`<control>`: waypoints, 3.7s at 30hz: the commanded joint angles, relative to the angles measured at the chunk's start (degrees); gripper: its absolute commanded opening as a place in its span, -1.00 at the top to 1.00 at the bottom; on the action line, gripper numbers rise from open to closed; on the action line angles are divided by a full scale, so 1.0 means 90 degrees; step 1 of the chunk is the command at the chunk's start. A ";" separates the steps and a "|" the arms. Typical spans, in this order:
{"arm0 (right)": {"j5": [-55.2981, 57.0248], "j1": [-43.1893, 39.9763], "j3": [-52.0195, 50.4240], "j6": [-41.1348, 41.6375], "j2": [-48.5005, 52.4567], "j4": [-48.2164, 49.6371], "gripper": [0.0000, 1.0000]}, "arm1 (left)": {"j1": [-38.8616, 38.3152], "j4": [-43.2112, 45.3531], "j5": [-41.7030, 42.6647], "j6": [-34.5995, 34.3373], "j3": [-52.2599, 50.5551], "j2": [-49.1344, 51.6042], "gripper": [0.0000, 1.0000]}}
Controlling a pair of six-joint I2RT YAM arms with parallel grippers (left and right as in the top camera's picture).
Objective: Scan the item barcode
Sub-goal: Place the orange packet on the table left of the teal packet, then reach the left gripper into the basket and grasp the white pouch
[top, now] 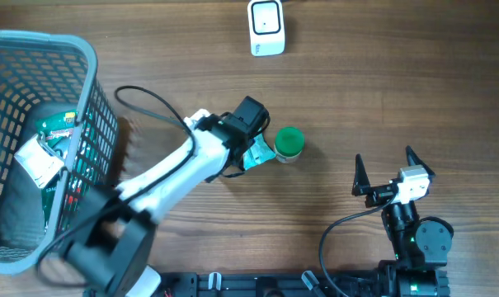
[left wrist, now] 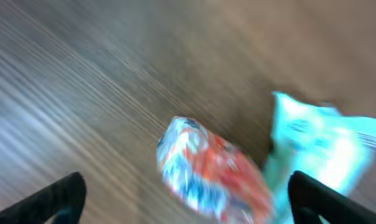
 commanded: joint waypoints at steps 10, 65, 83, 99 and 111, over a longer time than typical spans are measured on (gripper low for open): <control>0.0034 0.0010 -0.0007 -0.0046 -0.0029 0.0032 -1.00 | 0.2276 -0.0282 -0.3859 0.1909 0.1319 -0.4794 -1.00; 0.0034 0.0010 -0.0007 -0.0046 -0.0029 0.0032 -0.99 | 0.8575 0.1795 0.2127 0.7193 -0.0041 0.0401 -1.00; 0.0034 0.0010 -0.0007 -0.0049 -0.0029 0.0032 -1.00 | 0.8575 0.1528 0.2064 0.7193 -0.0041 0.0393 0.84; 0.0034 0.0010 -0.0007 -0.0046 -0.0029 0.0032 -0.99 | 0.8580 0.1001 0.1564 0.6883 0.0036 -0.1064 -1.00; 0.0034 0.0010 -0.0007 -0.0049 -0.0029 0.0032 -0.99 | 0.8582 0.2424 0.1562 0.6861 -0.1273 -0.1059 -1.00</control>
